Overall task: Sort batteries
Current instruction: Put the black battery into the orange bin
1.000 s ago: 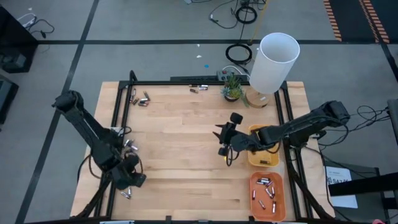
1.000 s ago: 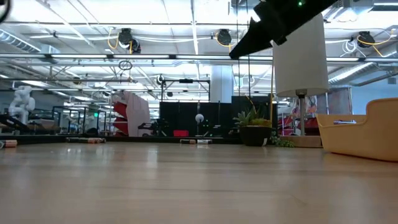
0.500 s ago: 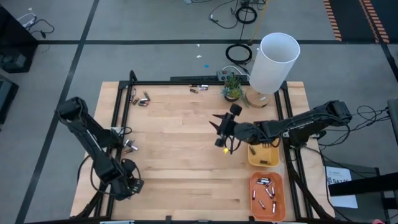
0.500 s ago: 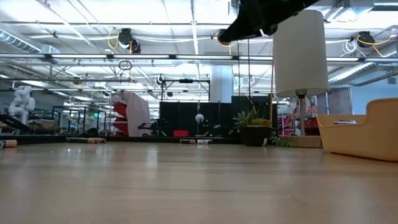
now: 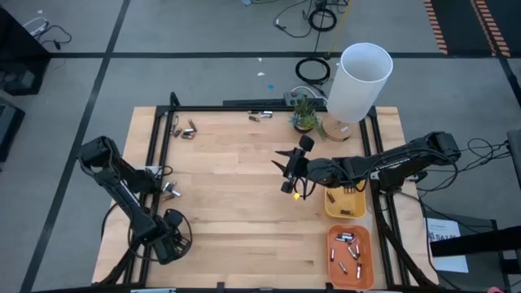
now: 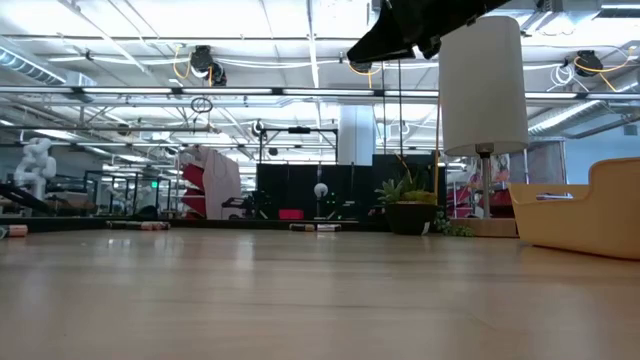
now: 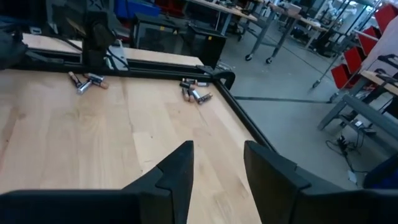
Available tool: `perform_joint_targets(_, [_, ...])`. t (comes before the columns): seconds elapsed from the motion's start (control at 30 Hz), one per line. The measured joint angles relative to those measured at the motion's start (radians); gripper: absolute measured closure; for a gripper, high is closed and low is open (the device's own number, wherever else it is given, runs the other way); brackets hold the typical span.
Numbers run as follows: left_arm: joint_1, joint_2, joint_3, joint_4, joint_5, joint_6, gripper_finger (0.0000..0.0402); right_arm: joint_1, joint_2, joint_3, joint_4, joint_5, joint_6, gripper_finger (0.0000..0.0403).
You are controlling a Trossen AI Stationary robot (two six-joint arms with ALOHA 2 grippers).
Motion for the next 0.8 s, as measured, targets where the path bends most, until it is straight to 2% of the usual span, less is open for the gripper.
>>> perform_joint_targets(0.13, [0.008, 0.025, 0.038, -0.032, -0.013, 0.042, 0.0258, 0.001, 0.000, 0.000, -0.024, 0.000, 0.043, 0.0271])
perform_joint_targets(0.4, [0.005, 0.030, 0.069, -0.036, -0.077, 0.120, 0.0389, 0.001, 0.000, 0.000, -0.076, 0.000, 0.115, 0.0271])
perform_joint_targets(0.6, [0.045, 0.027, 0.073, -0.092, -0.118, 0.247, 0.0393, 0.002, 0.000, 0.000, -0.082, 0.000, 0.133, 0.0271])
perform_joint_targets(0.67, [0.061, 0.017, 0.074, -0.148, -0.194, 0.304, 0.0394, 0.002, 0.000, 0.000, -0.080, 0.000, 0.133, 0.0271])
perform_joint_targets(0.73, [0.074, 0.008, 0.087, -0.244, -0.360, 0.366, 0.0394, 0.002, 0.000, 0.000, -0.072, 0.000, 0.134, 0.0271])
perform_joint_targets(0.8, [0.075, -0.022, 0.141, -0.278, -0.440, 0.427, 0.0394, 0.003, 0.000, 0.000, -0.042, -0.044, 0.140, 0.0271])
